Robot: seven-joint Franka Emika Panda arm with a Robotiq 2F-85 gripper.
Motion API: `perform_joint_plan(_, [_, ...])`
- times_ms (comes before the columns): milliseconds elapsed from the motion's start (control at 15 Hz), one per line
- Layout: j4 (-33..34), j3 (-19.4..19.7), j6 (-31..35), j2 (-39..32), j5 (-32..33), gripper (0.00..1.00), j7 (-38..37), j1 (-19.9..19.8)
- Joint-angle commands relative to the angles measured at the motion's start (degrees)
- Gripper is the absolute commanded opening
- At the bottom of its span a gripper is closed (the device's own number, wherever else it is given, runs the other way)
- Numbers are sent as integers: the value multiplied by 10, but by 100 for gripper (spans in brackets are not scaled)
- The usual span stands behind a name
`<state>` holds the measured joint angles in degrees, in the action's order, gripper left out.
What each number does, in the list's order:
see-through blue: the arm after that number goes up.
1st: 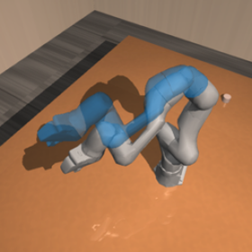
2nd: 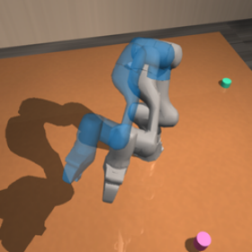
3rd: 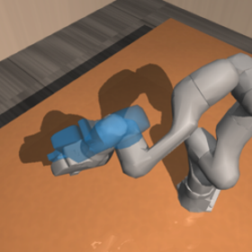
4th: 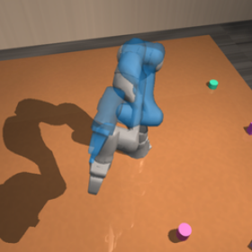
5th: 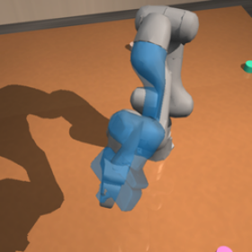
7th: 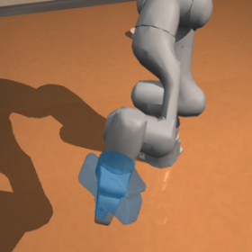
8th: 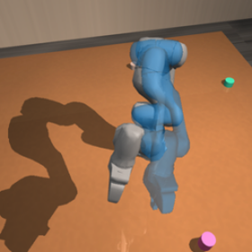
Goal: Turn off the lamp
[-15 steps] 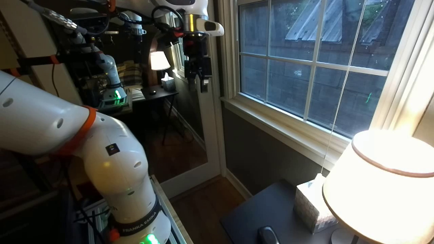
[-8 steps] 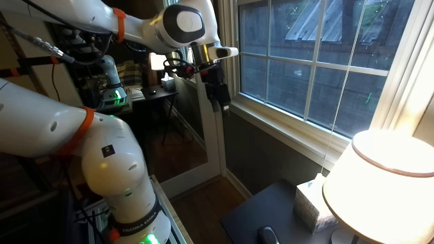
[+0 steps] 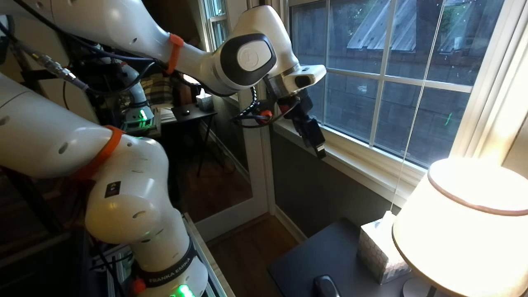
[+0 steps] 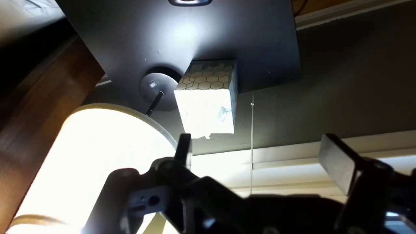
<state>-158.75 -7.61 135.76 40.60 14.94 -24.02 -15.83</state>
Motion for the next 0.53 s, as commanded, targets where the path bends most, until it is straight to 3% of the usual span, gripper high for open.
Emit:
perform_joint_plan(0, [2, 2, 0, -4, 2, 100, -1, -1])
perform_joint_plan(467, [4, 1, 0, -7, 2, 100, -4, -1])
